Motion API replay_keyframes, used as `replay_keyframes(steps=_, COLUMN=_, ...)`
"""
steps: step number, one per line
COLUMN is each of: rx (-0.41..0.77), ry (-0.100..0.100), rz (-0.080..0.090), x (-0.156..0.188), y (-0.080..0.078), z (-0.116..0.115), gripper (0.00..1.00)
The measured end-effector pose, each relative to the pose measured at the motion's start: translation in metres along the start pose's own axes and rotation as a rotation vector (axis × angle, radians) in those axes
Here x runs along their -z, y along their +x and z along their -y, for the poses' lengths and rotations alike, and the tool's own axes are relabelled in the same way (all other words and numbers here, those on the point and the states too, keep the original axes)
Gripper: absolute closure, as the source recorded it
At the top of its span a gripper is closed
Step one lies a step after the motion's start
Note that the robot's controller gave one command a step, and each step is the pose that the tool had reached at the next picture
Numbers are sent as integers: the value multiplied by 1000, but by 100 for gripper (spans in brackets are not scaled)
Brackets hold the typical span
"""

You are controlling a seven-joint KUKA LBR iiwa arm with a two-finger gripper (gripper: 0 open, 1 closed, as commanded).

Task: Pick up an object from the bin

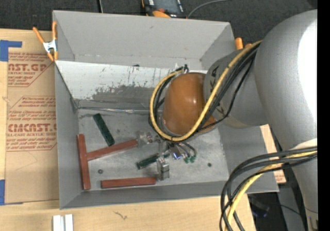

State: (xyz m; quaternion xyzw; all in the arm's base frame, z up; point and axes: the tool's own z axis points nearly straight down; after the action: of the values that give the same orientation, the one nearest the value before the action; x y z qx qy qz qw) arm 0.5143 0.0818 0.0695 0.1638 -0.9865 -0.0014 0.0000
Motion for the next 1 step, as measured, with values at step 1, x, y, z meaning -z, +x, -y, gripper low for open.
replay_keyframes(steps=1, rx=-4, ry=2, rz=0, x=1, y=0, z=3, gripper=100)
